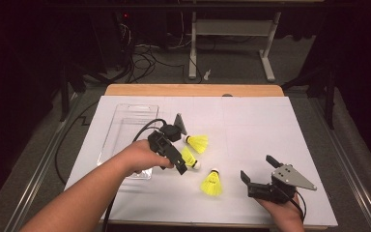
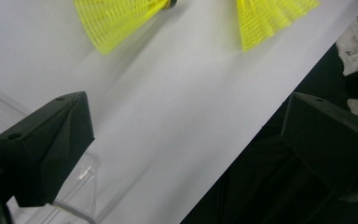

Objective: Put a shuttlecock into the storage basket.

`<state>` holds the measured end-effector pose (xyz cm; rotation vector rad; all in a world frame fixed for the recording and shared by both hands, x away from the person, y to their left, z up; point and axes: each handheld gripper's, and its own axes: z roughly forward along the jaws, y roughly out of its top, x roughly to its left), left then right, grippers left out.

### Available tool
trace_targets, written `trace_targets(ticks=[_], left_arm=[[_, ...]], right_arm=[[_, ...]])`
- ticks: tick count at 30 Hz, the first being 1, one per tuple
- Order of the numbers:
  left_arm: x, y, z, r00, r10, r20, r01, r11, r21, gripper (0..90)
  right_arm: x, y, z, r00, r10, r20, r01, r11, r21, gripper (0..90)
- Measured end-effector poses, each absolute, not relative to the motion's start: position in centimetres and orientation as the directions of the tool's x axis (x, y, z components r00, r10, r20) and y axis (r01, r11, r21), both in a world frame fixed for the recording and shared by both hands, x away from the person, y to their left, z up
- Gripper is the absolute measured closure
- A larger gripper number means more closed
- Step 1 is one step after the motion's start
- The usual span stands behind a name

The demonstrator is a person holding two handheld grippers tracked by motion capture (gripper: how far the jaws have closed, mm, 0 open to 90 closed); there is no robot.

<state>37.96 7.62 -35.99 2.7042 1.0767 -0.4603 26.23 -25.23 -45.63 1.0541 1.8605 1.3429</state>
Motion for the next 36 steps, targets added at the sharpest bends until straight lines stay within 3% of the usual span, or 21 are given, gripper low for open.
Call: trace_targets(ticks=[23, 36], left_arm=[[41.1, 7.3, -36.3, 0.645, 0.683, -0.343, 0.746, -0.659, 0.091, 5.3], [41.6, 6.3, -38.0, 0.665, 0.686, -0.297, 0.736, -0.668, 0.105, 17.6]], right_arm=[[26.3, -25.2, -45.7, -0.502, 0.865, -0.019, 0.254, 0.169, 0.952, 0.3], [26.3, -25.3, -45.7, -0.503, 0.864, -0.020, 0.253, 0.169, 0.952, 0.3]])
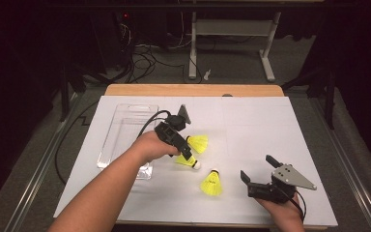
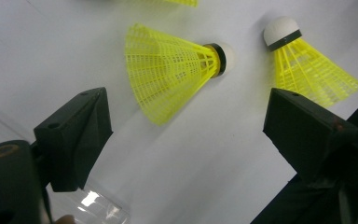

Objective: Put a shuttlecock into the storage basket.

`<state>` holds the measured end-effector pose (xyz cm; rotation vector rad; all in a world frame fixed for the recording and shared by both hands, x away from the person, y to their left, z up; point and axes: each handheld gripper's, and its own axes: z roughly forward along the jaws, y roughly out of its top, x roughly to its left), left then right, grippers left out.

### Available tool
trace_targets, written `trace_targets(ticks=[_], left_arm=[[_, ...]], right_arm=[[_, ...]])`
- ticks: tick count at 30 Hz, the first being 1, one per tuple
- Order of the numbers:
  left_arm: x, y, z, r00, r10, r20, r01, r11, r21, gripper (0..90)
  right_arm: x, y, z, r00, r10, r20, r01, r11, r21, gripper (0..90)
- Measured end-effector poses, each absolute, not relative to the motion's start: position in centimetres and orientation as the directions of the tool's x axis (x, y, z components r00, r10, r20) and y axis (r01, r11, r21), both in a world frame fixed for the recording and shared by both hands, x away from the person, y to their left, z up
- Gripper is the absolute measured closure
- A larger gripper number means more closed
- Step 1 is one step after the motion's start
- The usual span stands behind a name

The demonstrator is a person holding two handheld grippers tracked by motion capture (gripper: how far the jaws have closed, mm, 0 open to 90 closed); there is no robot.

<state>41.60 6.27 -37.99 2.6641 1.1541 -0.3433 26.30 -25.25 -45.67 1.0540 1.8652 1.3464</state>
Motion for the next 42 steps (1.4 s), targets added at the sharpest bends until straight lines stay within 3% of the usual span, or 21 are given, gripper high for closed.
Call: trace_targets(ticks=[5, 15, 18, 42], left_arm=[[41.6, 6.0, -38.5, 0.682, 0.669, -0.295, 0.720, -0.684, 0.116, 27.9], [41.3, 5.2, -39.9, 0.712, 0.647, -0.275, 0.691, -0.715, 0.106, 39.5], [41.3, 5.2, -40.3, 0.717, 0.642, -0.272, 0.686, -0.719, 0.112, 47.9], [41.4, 5.8, -41.8, 0.716, 0.619, -0.323, 0.674, -0.734, 0.087, 73.1]], right_arm=[[26.3, -25.3, -45.7, -0.504, 0.863, -0.022, 0.252, 0.172, 0.952, 0.3], [26.3, -25.2, -45.7, -0.505, 0.863, -0.025, 0.252, 0.175, 0.952, 0.3], [26.3, -25.2, -45.7, -0.505, 0.863, -0.025, 0.252, 0.175, 0.952, 0.3], [26.3, -25.1, -45.8, -0.503, 0.864, -0.031, 0.257, 0.184, 0.949, 0.3]])
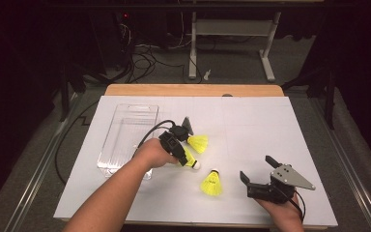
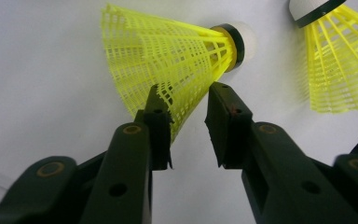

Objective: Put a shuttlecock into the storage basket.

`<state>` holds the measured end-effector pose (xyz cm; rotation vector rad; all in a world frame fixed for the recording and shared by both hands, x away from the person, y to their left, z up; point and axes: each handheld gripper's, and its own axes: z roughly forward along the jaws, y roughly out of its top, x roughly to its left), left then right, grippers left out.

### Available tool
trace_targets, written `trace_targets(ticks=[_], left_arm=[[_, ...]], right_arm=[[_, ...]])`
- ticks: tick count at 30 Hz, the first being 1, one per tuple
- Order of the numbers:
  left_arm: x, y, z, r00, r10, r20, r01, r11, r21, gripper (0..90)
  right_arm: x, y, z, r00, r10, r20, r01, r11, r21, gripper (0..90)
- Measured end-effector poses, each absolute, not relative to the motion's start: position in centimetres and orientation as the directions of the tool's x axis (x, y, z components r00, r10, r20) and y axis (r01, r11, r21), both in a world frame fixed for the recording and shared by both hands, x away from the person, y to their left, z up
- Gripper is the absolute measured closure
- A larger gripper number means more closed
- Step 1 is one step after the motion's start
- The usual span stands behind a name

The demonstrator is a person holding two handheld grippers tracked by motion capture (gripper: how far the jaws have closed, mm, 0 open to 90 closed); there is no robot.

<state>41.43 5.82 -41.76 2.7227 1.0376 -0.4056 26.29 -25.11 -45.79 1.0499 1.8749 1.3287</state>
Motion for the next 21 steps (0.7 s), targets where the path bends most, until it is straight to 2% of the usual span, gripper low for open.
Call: trace_targets(ticks=[14, 21], left_arm=[[41.20, 5.96, -41.29, 0.719, 0.584, -0.376, 0.659, -0.745, 0.104, 87.6], [40.78, 6.03, -41.16, 0.718, 0.569, -0.400, 0.657, -0.744, 0.121, 88.8]], right_arm=[[26.27, -25.09, -45.79, -0.502, 0.864, -0.031, 0.258, 0.183, 0.949, 0.3], [26.24, -24.97, -45.79, -0.505, 0.862, -0.035, 0.257, 0.189, 0.948, 0.3]])
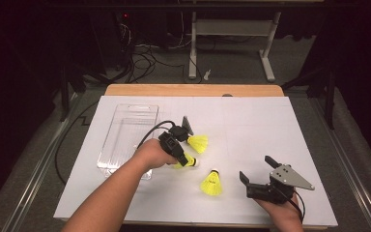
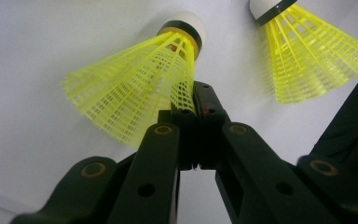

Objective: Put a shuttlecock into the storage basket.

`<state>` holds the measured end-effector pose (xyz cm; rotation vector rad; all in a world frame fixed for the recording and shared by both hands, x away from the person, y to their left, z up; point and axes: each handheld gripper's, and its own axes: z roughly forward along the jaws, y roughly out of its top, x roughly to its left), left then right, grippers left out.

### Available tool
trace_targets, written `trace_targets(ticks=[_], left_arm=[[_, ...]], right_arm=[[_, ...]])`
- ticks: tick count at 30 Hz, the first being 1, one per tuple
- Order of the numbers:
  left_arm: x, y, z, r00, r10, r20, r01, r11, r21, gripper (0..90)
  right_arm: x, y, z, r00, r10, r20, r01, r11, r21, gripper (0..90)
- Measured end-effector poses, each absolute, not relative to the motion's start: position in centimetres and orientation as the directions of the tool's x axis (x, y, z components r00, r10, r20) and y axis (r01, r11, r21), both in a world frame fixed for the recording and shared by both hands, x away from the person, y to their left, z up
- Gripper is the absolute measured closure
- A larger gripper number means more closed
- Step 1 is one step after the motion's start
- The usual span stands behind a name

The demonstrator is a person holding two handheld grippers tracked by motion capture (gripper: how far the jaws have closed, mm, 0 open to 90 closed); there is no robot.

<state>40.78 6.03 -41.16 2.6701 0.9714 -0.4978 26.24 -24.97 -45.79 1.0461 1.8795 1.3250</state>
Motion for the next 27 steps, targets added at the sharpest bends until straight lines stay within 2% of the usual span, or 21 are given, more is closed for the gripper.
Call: trace_targets(ticks=[9, 27], left_arm=[[40.5, 6.2, -40.5, 0.723, 0.557, -0.409, 0.655, -0.742, 0.146, 88.8], [39.7, 8.0, -37.8, 0.721, 0.588, -0.366, 0.674, -0.717, 0.175, 88.7]], right_arm=[[26.2, -25.0, -45.8, -0.504, 0.863, -0.036, 0.257, 0.190, 0.948, 0.3], [26.2, -24.9, -45.8, -0.502, 0.864, -0.039, 0.257, 0.192, 0.947, 0.3]])
